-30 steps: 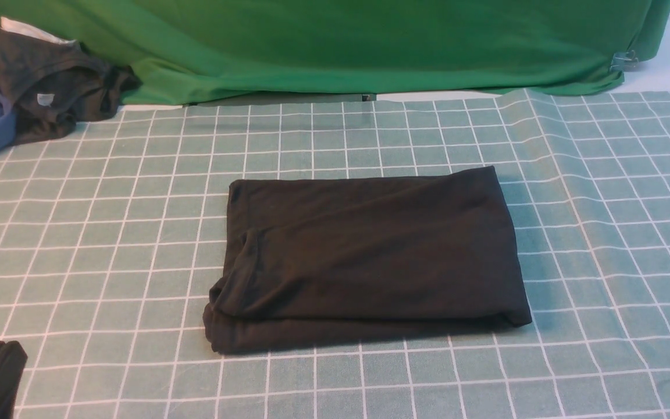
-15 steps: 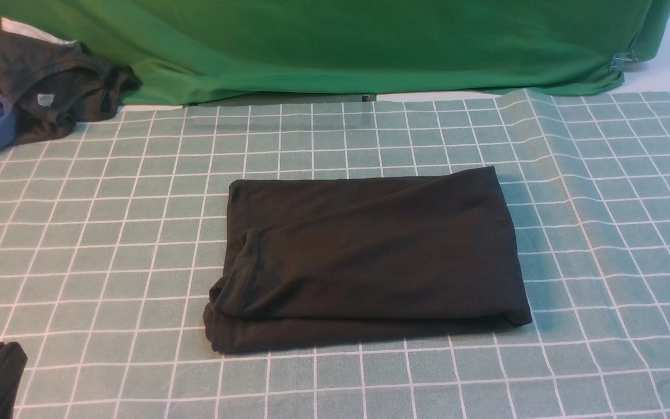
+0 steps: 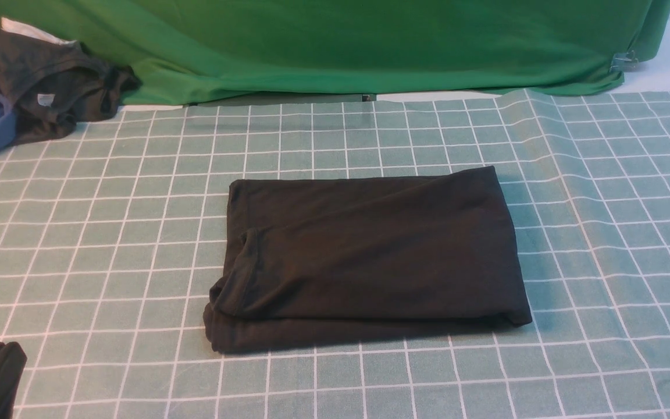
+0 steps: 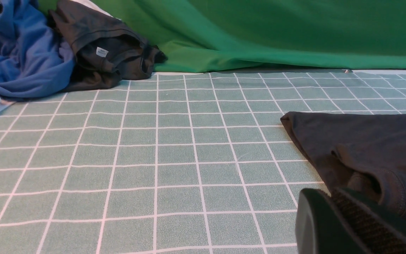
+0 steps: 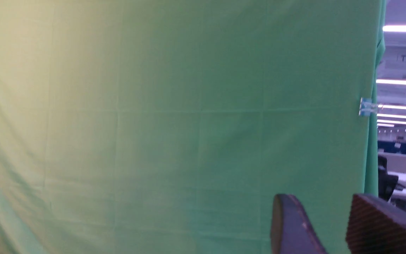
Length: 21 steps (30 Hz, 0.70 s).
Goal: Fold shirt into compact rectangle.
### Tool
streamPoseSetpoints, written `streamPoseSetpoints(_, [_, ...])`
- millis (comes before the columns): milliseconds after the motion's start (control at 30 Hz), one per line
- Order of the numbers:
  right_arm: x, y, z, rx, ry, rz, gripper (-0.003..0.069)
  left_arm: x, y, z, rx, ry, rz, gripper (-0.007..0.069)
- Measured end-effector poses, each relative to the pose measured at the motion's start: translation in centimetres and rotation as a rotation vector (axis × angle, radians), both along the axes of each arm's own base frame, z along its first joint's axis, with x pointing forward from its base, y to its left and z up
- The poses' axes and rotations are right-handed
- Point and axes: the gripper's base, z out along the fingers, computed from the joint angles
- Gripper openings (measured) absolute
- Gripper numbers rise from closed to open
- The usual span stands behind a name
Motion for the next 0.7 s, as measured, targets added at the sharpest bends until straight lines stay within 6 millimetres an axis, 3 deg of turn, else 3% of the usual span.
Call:
streamPoseSetpoints(167, [-0.5,0.0,-0.7,-0.023,0.076,0.01,0.0237,0.0,0.0,0.0,0.003,0.0,0.001,0.0013])
streamPoseSetpoints(233, [-0.5,0.0,-1.9,-0.062,0.207,0.006,0.0237,0.0,0.0,0.0,0.003,0.0,0.0,0.0013])
streamPoseSetpoints(400, [-1.1,-0.7,-6.4,-0.137,0.461,-0.075,0.0237,0.0,0.0,0.0,0.003,0.0,0.0,0.0013])
streamPoseSetpoints(567, [-2.4,-1.2,-12.4,-0.171,0.525,-0.14,0.0237,0.0,0.0,0.0,0.005,0.003,0.0,0.0013])
streamPoseSetpoints(700, [-2.5,-1.2,-13.6,-0.149,0.564,-0.138,0.0237,0.0,0.0,0.0,0.013,0.005,0.002,0.0013])
